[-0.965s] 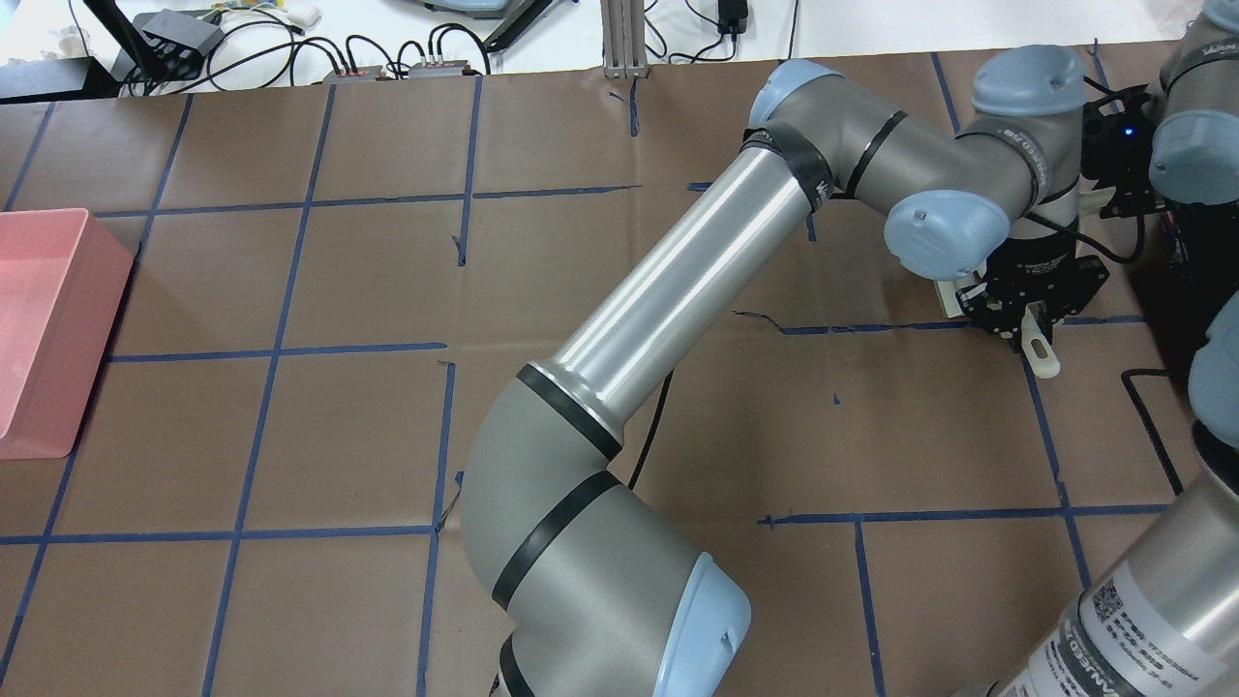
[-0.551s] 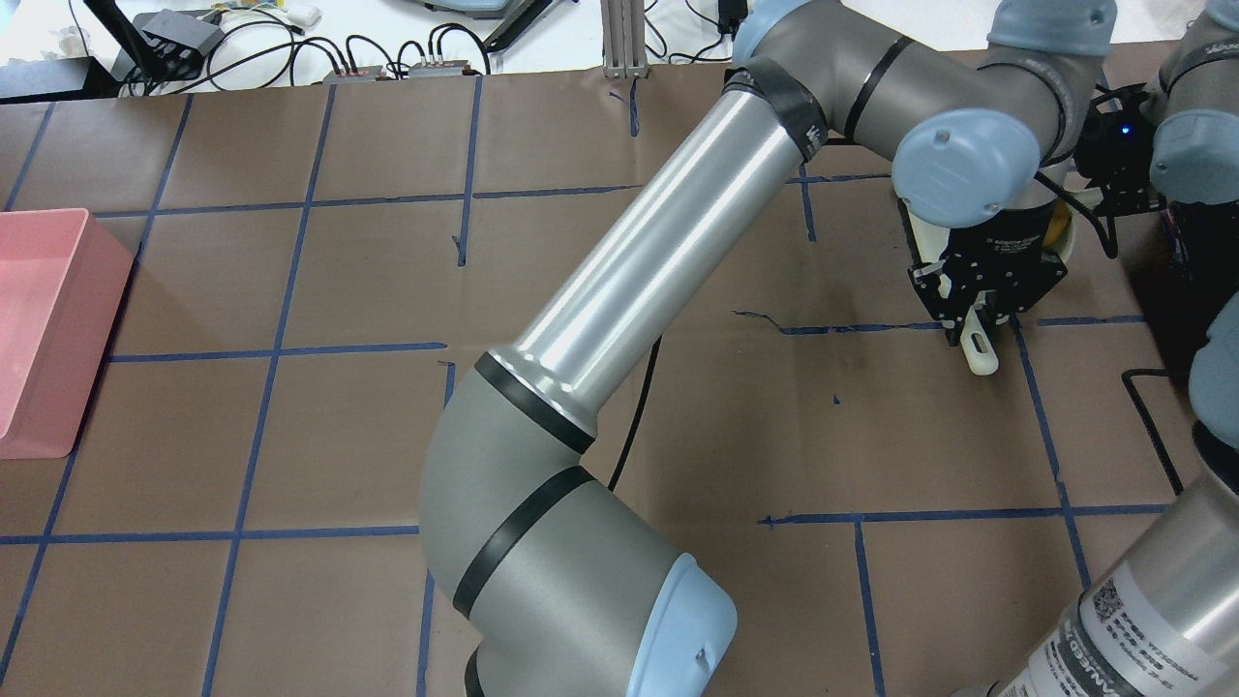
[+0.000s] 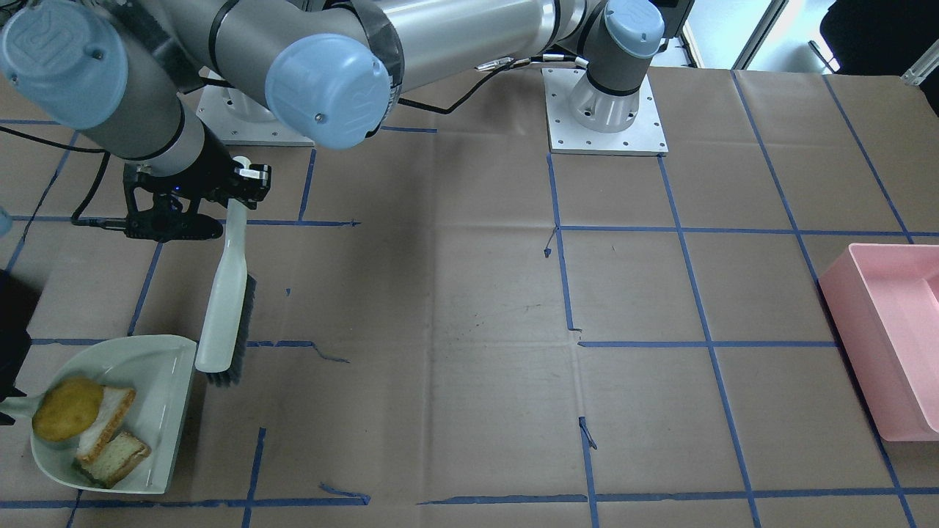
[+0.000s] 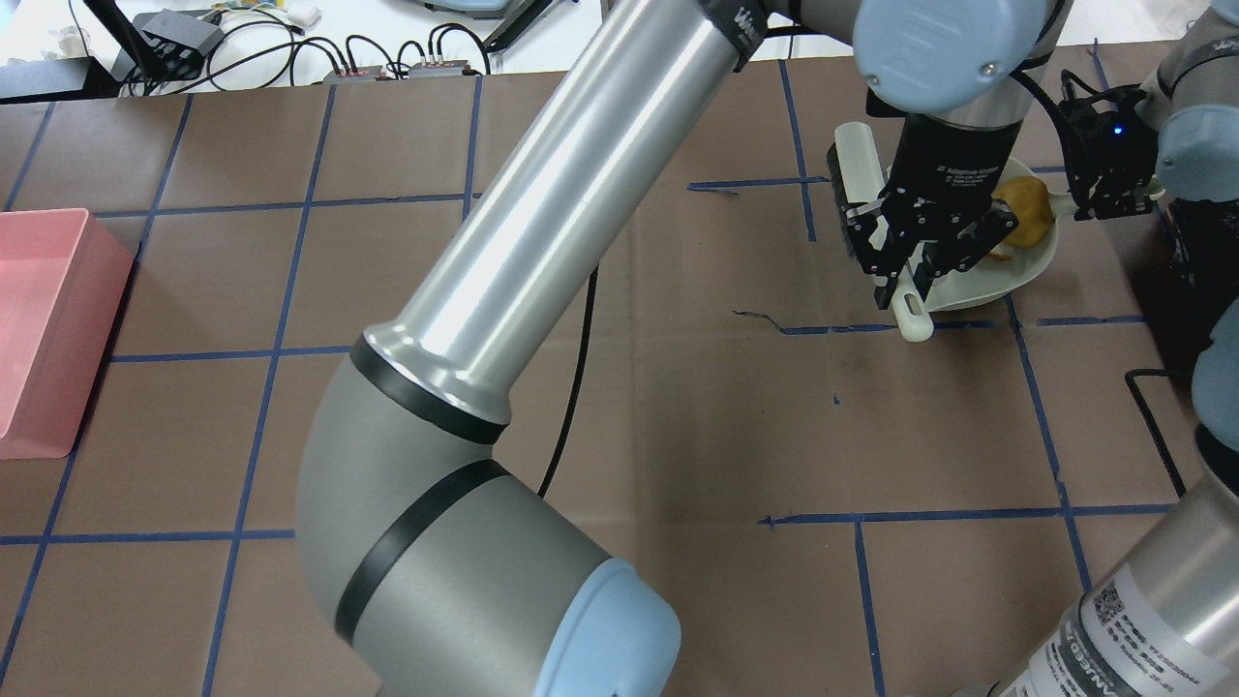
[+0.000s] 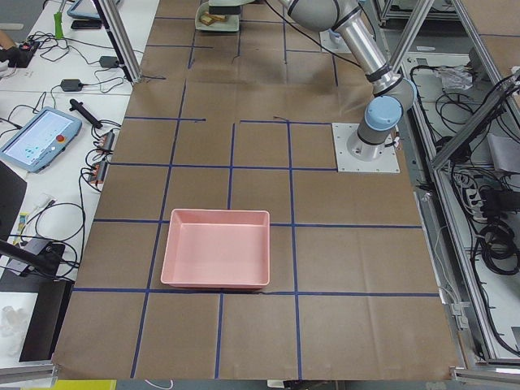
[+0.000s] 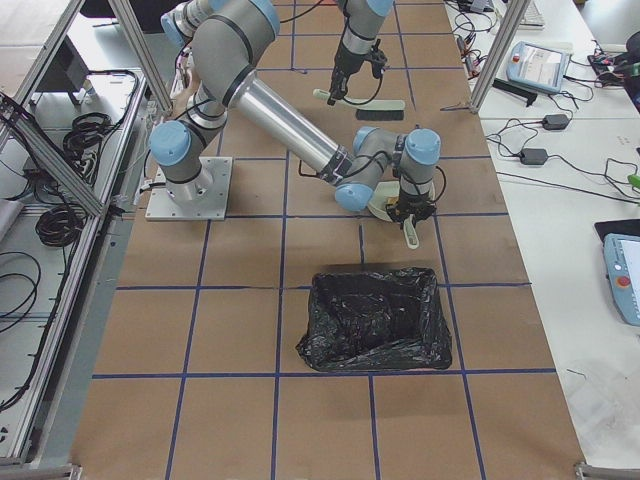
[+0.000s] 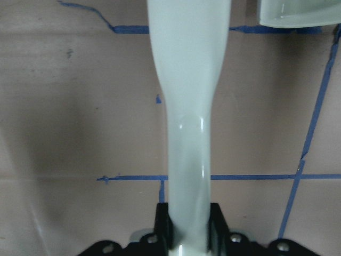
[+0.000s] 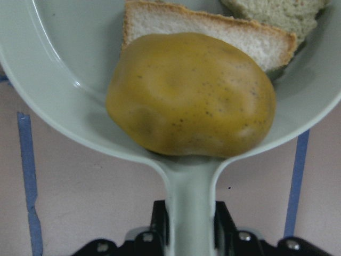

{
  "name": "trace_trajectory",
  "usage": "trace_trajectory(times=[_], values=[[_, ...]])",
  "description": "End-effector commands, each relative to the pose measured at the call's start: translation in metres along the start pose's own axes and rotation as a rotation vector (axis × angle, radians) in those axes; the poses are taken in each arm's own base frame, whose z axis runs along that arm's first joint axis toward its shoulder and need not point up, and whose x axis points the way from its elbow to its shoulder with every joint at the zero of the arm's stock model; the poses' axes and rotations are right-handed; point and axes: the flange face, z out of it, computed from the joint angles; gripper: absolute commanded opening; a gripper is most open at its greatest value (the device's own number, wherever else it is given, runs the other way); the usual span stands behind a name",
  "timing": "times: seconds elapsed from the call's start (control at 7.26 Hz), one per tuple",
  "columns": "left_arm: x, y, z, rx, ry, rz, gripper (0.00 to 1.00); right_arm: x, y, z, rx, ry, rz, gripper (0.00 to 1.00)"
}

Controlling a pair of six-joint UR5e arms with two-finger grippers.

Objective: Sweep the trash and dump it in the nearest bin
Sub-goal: 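Sweep the bread slices into the dustpan with the left gripper's brush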

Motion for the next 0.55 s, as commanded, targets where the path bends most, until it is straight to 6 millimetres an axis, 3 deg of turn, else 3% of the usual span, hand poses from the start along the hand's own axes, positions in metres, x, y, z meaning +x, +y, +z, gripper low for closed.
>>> trace_trajectory(times=[0.0,0.41], values=[[-0.048,0.020,-0.001,-0.043,-0.028,-0.017,0.00,-0.003,-0.005,-0.023,0.018,0.000,0.018,0.00],[-0.101,0.064,0.043,-0.053,-0.028,-0.030,0.00,-0.017,-0.011,-0.074,0.020,-0.012,0.042,0.00]])
